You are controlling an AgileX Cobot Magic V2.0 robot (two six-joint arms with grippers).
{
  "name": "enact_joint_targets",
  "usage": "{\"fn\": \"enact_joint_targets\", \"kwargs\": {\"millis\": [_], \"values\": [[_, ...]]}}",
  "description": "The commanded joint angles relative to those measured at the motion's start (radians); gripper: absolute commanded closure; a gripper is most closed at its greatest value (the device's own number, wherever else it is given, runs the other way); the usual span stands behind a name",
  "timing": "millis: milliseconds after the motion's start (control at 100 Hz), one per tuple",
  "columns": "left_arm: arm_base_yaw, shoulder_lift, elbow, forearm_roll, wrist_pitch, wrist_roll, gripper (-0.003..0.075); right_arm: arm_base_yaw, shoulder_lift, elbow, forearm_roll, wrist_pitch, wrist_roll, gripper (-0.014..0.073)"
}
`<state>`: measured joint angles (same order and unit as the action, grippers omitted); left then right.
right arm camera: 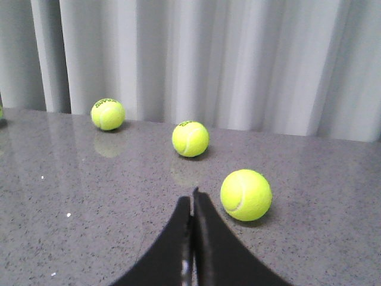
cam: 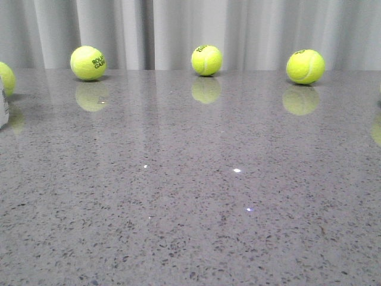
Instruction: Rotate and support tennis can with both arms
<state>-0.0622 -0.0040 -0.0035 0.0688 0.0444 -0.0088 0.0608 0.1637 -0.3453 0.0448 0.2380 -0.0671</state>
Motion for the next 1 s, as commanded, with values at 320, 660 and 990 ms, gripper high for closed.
{"fn": "enact_joint_targets", "kwargs": {"millis": [320,660,990], "values": [[0.002,-0.038,0.048,-0.003,-0.085,-0.008,0.0741,-0.007,-0.177,0.243,-0.112,-0.219,0.176,0.0662],[0.002,-0.038,0.048,-0.003,-0.085,-0.008,0.0741,-0.007,-0.196,0.353,-0.107,-0.375,0.176,0.0662],[0.002,-0.038,0.048,-0.003,-0.085,-0.008,0.0741,-0.007,-0.196,0.353,-0.107,-0.381,0.175,0.0662]]}}
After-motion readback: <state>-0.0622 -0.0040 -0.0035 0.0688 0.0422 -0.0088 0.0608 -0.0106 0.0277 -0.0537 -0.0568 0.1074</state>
